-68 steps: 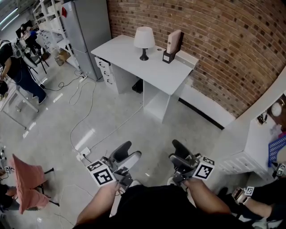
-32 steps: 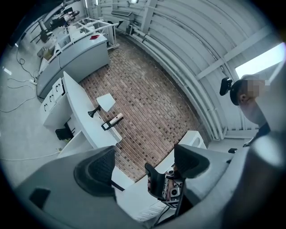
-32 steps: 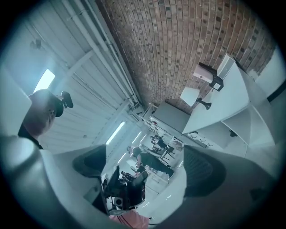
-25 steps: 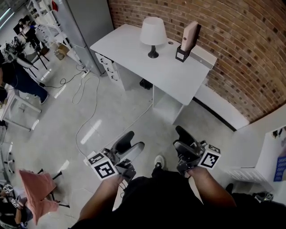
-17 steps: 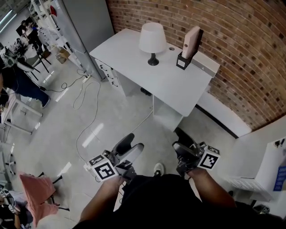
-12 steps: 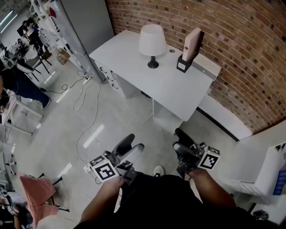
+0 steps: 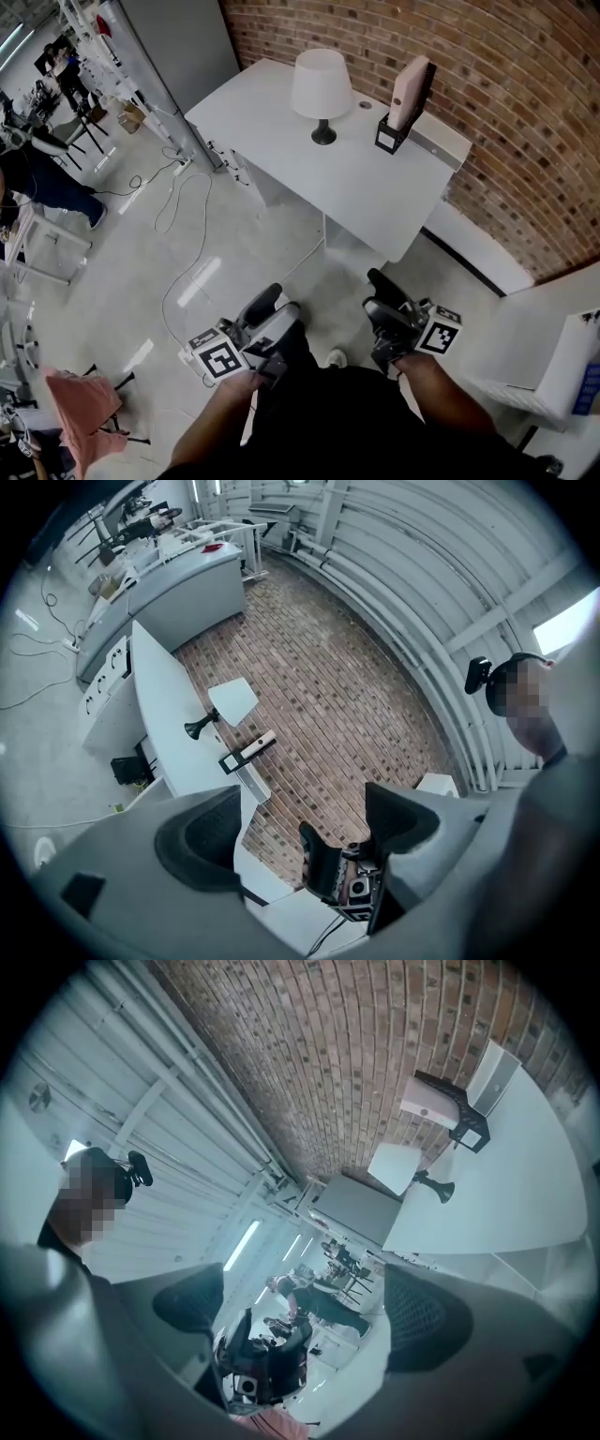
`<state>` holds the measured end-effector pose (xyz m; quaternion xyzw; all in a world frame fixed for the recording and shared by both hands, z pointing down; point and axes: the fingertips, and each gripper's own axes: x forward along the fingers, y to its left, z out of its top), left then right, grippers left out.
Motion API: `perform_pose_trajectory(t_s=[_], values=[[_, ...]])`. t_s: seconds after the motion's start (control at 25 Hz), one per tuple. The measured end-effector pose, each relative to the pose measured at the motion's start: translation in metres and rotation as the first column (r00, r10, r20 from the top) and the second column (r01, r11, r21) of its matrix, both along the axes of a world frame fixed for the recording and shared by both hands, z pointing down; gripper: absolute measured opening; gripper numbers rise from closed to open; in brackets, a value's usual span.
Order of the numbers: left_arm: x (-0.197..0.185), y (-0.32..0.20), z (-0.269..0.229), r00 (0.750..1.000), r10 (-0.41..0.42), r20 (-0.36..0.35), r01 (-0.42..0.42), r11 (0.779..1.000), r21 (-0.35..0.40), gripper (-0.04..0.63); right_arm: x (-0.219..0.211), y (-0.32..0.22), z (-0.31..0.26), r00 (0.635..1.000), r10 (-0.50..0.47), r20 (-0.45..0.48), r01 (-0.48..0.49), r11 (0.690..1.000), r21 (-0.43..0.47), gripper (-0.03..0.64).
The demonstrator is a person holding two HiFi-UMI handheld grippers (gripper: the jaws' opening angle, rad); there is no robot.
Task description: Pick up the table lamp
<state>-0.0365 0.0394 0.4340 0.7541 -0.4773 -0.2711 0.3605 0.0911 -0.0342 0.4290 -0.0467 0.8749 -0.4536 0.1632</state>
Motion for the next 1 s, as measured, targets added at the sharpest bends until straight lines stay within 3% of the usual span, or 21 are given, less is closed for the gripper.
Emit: perform_pose_trajectory(t_s=[0.4, 0.88, 1.0], values=[[-0.044, -0.066, -0.001, 0.998, 0.049, -0.037, -0.048, 0.998, 0.029, 0.414, -0.038, -0.051, -0.001, 0.998, 0.052, -0.025, -0.052, 0.999, 0.017, 0.526], [-0.147, -0.166, -0.022, 0.992, 0.121, -0.025, -0.118, 0.99, 0.075, 0.414, -0.136, -0.145, -0.031, 0.991, 0.135, -0.019, -0.133, 0.988, 0.073, 0.523], [-0.177, -0.188, -0.024, 0.99, 0.124, -0.065, -0.118, 0.99, 0.081, 0.414, -0.158, -0.164, -0.031, 0.987, 0.161, -0.027, -0.159, 0.985, 0.07, 0.522]])
